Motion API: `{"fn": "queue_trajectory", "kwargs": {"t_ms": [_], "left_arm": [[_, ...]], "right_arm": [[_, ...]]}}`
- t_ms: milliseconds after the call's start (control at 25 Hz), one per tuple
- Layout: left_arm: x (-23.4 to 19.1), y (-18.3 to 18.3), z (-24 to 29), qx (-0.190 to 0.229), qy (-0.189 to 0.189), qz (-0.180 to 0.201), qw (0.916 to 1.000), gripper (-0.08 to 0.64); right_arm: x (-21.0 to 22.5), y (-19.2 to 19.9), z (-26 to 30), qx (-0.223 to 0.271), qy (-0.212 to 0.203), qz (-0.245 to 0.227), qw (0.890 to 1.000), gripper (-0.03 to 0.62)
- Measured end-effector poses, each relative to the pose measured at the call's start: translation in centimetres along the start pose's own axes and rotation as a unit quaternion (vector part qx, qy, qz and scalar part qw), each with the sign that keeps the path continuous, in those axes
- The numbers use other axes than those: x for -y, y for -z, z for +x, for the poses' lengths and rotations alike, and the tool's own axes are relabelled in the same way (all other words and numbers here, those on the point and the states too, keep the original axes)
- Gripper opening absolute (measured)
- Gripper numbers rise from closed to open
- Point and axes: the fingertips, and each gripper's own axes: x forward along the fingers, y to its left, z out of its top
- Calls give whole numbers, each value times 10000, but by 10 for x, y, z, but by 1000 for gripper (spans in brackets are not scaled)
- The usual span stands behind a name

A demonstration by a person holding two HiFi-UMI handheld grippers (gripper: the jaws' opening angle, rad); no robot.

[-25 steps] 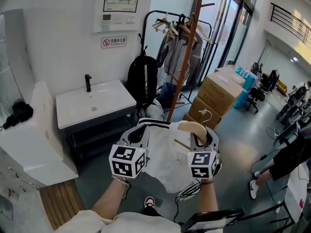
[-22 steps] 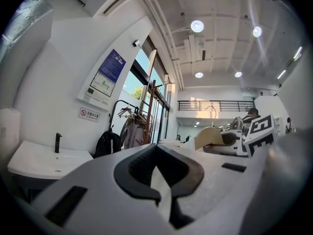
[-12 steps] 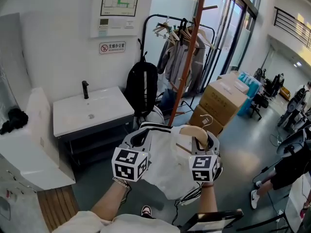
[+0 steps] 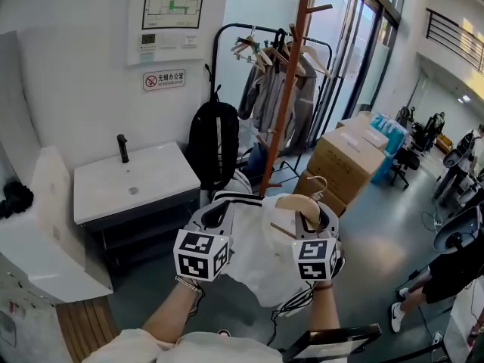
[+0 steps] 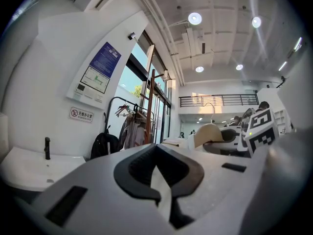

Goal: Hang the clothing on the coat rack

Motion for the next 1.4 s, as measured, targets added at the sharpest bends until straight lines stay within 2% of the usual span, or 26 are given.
{"fn": "queue_trajectory", "kwargs": {"t_ms": [480, 960, 1040, 1200, 1400], "left_arm": [[-12, -11, 64, 49, -210, 82, 9997, 9], [-35, 21, 98, -305, -454, 19, 9985, 9], [-39, 23, 103, -328, -454, -50, 9984, 9], [-47, 27, 112, -307, -378, -431, 9979, 9], [-62, 32, 130, -291, -328, -524, 9977, 9]], "right_arm": [[30, 6, 66, 103, -161, -113, 9998, 179], [15, 34, 117, -60, -488, 74, 9988, 179], [12, 38, 124, -106, -493, 110, 9987, 179], [6, 43, 136, -170, -516, 160, 9984, 179], [0, 46, 155, -281, -555, 153, 9979, 179]]}}
